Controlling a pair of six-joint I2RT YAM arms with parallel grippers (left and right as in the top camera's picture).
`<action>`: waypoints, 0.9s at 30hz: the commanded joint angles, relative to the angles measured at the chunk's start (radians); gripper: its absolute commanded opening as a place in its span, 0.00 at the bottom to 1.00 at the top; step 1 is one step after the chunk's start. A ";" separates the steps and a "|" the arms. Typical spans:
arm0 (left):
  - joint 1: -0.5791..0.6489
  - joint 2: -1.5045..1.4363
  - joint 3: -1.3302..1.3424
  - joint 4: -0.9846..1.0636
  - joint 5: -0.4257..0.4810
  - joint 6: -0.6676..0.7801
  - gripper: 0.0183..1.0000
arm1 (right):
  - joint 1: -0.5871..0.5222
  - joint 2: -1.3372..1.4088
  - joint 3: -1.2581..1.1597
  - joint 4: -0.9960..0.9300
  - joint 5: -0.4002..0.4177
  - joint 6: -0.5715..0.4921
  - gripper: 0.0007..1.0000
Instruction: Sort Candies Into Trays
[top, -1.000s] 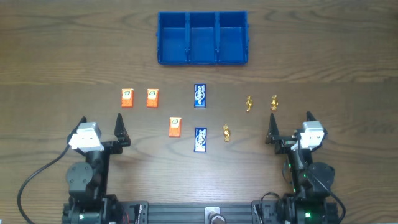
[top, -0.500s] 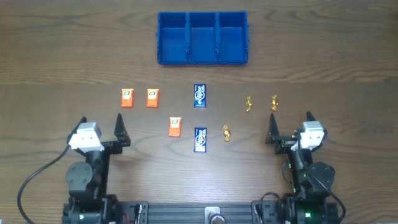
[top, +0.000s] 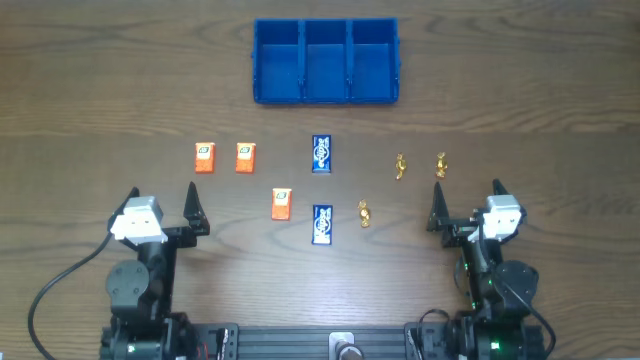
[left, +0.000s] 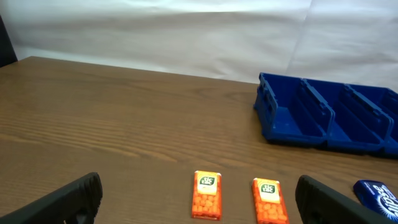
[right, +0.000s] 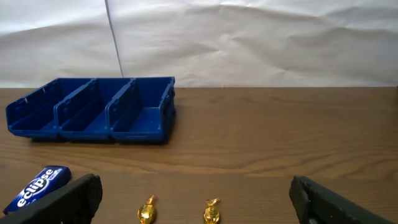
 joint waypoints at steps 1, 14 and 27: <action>0.004 -0.004 -0.021 -0.035 -0.016 0.007 1.00 | -0.005 -0.008 -0.006 -0.001 0.002 -0.015 1.00; -0.017 0.763 0.604 -0.257 0.000 -0.043 1.00 | -0.005 -0.008 -0.006 -0.001 0.002 -0.015 1.00; -0.051 1.649 0.892 -0.290 0.014 0.075 1.00 | -0.005 -0.008 -0.006 -0.001 0.002 -0.015 1.00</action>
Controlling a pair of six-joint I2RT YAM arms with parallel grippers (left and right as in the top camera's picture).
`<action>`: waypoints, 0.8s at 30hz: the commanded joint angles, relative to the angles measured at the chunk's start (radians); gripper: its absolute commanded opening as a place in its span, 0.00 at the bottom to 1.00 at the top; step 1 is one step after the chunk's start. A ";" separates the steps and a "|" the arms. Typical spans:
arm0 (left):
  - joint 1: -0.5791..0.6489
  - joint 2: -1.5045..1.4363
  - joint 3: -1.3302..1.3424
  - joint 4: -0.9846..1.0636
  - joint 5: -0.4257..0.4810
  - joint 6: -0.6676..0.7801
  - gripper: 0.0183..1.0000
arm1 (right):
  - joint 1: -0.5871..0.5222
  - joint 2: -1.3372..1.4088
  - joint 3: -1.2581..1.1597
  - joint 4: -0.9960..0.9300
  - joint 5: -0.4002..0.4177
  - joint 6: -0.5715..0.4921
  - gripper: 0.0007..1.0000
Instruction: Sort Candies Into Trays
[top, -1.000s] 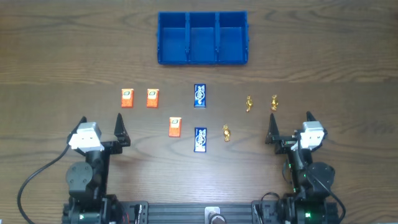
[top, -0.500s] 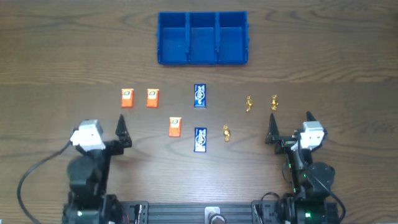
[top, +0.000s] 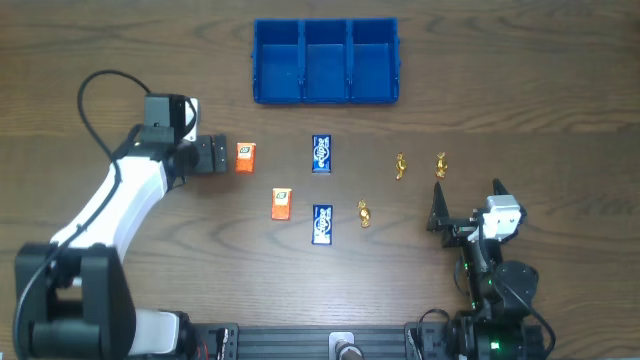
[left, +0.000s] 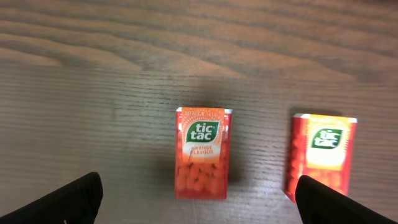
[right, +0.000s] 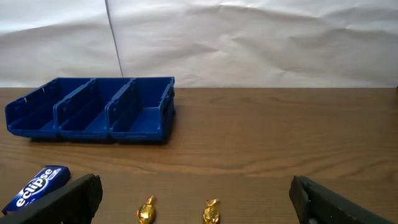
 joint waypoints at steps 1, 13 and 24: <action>-0.003 0.095 0.021 0.021 0.002 0.047 1.00 | -0.005 -0.008 -0.004 -0.003 0.002 -0.011 1.00; -0.002 0.176 0.021 0.066 -0.014 0.071 0.73 | -0.005 -0.008 -0.004 -0.003 0.002 -0.011 1.00; -0.003 0.184 0.021 0.072 -0.008 0.042 0.31 | -0.005 -0.008 -0.004 -0.003 0.002 -0.011 1.00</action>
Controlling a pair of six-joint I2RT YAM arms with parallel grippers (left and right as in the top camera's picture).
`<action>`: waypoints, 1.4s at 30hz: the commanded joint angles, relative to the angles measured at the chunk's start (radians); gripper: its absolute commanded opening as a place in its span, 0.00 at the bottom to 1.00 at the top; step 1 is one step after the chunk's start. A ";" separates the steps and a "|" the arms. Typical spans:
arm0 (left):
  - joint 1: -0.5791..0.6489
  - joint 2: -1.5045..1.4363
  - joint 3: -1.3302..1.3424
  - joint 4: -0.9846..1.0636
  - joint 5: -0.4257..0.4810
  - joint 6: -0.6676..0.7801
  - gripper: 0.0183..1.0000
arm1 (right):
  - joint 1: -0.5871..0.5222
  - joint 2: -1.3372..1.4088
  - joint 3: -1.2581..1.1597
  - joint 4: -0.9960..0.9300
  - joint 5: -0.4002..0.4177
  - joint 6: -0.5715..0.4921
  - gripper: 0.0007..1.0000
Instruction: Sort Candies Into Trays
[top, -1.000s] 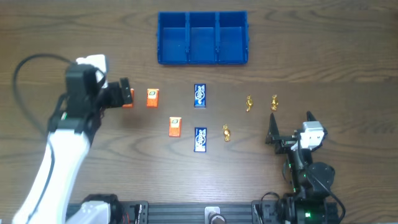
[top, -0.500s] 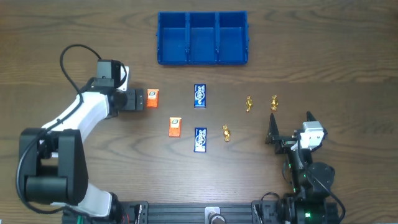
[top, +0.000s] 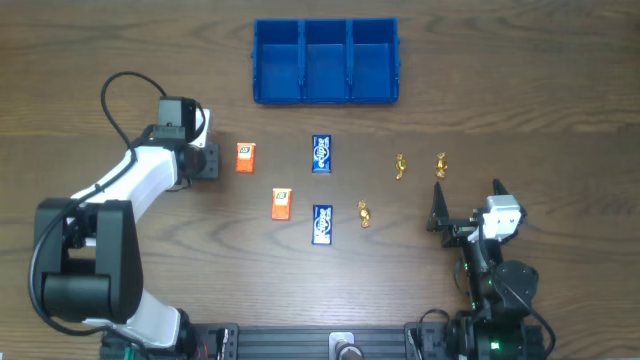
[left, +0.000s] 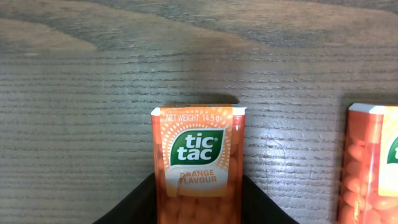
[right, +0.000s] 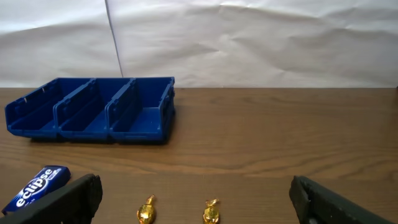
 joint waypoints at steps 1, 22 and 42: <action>-0.003 0.018 0.024 0.008 0.005 -0.031 0.30 | -0.005 -0.007 -0.004 -0.003 0.002 -0.011 1.00; -0.297 0.526 1.167 -0.415 -0.135 -0.319 0.24 | -0.005 -0.007 -0.004 -0.003 0.002 -0.011 1.00; -0.320 -0.064 0.327 -0.206 -0.129 -0.323 0.97 | -0.005 -0.007 -0.004 -0.003 0.002 -0.011 1.00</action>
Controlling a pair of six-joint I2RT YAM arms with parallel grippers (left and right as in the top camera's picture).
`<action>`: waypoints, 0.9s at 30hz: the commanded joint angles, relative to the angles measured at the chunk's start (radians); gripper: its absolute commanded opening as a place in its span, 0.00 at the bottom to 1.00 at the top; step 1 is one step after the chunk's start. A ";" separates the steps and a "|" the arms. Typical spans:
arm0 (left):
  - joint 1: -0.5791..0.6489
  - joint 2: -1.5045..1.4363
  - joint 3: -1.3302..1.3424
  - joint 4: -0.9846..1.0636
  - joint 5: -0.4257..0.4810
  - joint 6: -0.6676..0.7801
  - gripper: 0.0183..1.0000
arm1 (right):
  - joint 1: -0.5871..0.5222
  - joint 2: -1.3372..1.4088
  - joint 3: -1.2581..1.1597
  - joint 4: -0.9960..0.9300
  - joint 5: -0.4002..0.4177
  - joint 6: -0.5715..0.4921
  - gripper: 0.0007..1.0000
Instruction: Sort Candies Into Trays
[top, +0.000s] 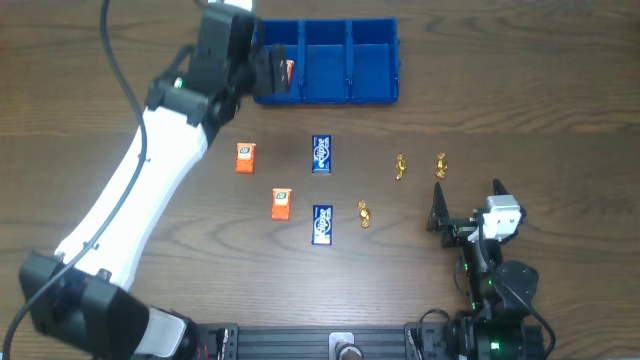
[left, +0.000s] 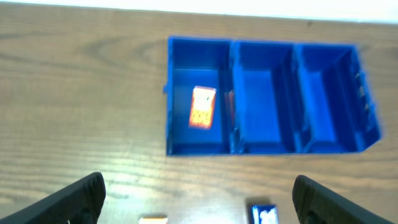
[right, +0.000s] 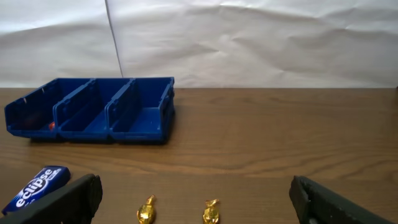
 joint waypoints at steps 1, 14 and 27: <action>0.007 0.057 -0.286 0.083 -0.004 -0.027 0.96 | -0.005 -0.007 -0.004 -0.004 0.002 -0.011 1.00; 0.034 0.150 -0.441 0.180 0.023 -0.052 0.94 | -0.005 -0.007 -0.004 -0.004 0.002 -0.011 1.00; 0.033 0.211 -0.441 0.183 0.029 -0.052 0.46 | -0.005 -0.007 -0.004 -0.004 0.002 -0.011 1.00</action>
